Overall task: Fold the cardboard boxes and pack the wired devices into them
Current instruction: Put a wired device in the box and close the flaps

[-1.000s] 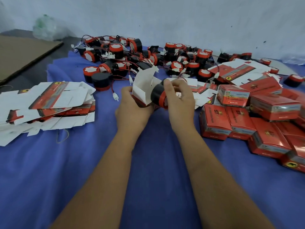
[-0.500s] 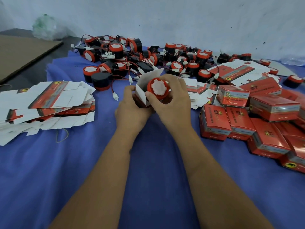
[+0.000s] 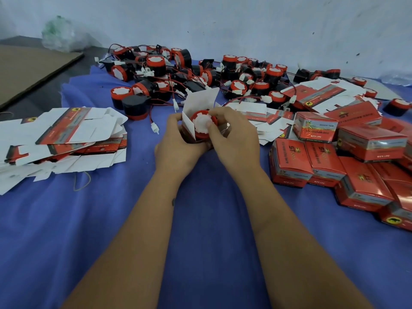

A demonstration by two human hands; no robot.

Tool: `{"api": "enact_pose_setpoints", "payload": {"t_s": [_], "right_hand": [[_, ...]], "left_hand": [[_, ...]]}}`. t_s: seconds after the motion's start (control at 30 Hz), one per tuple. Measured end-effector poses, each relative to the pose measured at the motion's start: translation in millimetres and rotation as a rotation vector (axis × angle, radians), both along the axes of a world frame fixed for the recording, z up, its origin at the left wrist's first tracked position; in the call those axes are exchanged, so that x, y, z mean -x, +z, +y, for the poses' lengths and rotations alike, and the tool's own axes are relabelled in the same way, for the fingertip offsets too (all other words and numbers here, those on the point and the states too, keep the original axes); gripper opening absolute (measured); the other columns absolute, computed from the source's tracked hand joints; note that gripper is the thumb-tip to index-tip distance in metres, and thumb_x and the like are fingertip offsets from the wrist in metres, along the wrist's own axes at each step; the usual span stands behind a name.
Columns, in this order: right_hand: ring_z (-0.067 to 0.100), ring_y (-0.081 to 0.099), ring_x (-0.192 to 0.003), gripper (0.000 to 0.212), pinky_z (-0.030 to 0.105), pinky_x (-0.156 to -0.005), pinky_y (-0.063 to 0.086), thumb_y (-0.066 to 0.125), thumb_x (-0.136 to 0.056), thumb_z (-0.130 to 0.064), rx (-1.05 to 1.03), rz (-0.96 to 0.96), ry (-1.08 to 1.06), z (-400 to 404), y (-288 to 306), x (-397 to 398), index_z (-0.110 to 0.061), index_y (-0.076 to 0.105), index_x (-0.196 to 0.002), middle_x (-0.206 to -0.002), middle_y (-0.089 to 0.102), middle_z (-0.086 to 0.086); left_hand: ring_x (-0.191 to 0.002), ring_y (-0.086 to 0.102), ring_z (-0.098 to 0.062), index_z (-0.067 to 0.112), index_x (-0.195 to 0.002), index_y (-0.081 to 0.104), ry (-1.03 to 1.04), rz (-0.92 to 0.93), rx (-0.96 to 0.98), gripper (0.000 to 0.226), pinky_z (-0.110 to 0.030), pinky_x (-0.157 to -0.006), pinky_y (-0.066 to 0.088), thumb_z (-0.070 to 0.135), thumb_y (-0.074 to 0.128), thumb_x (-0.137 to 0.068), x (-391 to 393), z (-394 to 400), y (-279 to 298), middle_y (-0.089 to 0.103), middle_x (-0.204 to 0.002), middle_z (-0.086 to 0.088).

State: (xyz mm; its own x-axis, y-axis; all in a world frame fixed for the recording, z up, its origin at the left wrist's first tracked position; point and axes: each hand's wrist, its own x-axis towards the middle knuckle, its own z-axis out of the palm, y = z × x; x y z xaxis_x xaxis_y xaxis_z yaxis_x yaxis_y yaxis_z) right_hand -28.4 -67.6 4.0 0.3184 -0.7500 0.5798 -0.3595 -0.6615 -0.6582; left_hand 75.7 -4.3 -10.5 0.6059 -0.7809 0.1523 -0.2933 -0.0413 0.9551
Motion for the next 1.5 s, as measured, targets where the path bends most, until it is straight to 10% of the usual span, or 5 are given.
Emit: {"api": "enact_pose_setpoints", "payload": {"t_s": [0.43, 0.73, 1.0, 1.13, 1.5], "right_hand": [[0.008, 0.048, -0.072, 0.028, 0.023, -0.061, 0.038, 0.051, -0.096, -0.026, -0.064, 0.210, -0.041, 8.4, 3.2, -6.0, -0.016, 0.060, -0.071, -0.077, 0.052, -0.008], [0.003, 0.047, -0.057, 0.029, 0.016, -0.057, 0.042, 0.066, -0.088, -0.015, -0.489, -0.564, -0.141, -1.1, 10.7, 4.5, -0.022, 0.047, -0.109, -0.066, 0.050, -0.005], [0.004, 0.053, -0.070, 0.028, 0.020, -0.068, 0.045, 0.050, -0.081, -0.002, -0.269, -0.430, 0.187, 10.7, 25.6, 5.4, -0.019, 0.070, -0.071, -0.073, 0.066, -0.005], [0.016, 0.051, -0.087, 0.019, 0.030, -0.079, 0.042, 0.060, -0.075, -0.007, 0.014, -0.029, 0.157, 20.8, 21.0, -3.7, -0.018, 0.075, -0.071, -0.071, 0.058, -0.008], [0.019, 0.044, -0.130, 0.007, 0.040, -0.110, 0.037, 0.068, -0.088, -0.035, -0.370, -0.236, 0.020, 8.6, 21.4, -1.9, -0.039, 0.070, -0.094, -0.131, 0.056, 0.003]], "left_hand": [[-0.106, 0.062, -0.009, 0.063, -0.105, 0.048, -0.011, 0.078, 0.000, 0.040, -0.043, -0.097, 0.053, 0.046, 0.058, -0.070, -1.2, -2.9, 3.1, 0.064, -0.098, 0.032], [-0.106, 0.060, -0.014, 0.042, -0.142, 0.047, 0.106, 0.069, 0.039, 0.051, -0.034, -0.092, 0.053, 0.017, 0.041, -0.098, -6.4, -10.9, -5.3, 0.062, -0.119, 0.013], [-0.119, 0.054, -0.020, 0.034, -0.139, 0.051, 0.086, 0.041, 0.054, 0.049, -0.036, -0.095, 0.051, 0.022, 0.055, -0.091, -3.6, -7.2, -2.5, 0.063, -0.119, 0.007], [-0.080, 0.059, 0.010, 0.020, -0.125, 0.060, 0.068, -0.033, 0.066, 0.034, -0.005, -0.061, 0.043, 0.026, 0.057, -0.092, -3.7, -6.5, -1.1, 0.067, -0.091, 0.014], [-0.109, 0.062, -0.018, 0.034, -0.138, 0.052, 0.055, -0.101, 0.013, 0.046, -0.043, -0.094, 0.052, 0.028, 0.054, -0.093, 3.3, -0.6, 4.9, 0.068, -0.118, 0.007]]}}
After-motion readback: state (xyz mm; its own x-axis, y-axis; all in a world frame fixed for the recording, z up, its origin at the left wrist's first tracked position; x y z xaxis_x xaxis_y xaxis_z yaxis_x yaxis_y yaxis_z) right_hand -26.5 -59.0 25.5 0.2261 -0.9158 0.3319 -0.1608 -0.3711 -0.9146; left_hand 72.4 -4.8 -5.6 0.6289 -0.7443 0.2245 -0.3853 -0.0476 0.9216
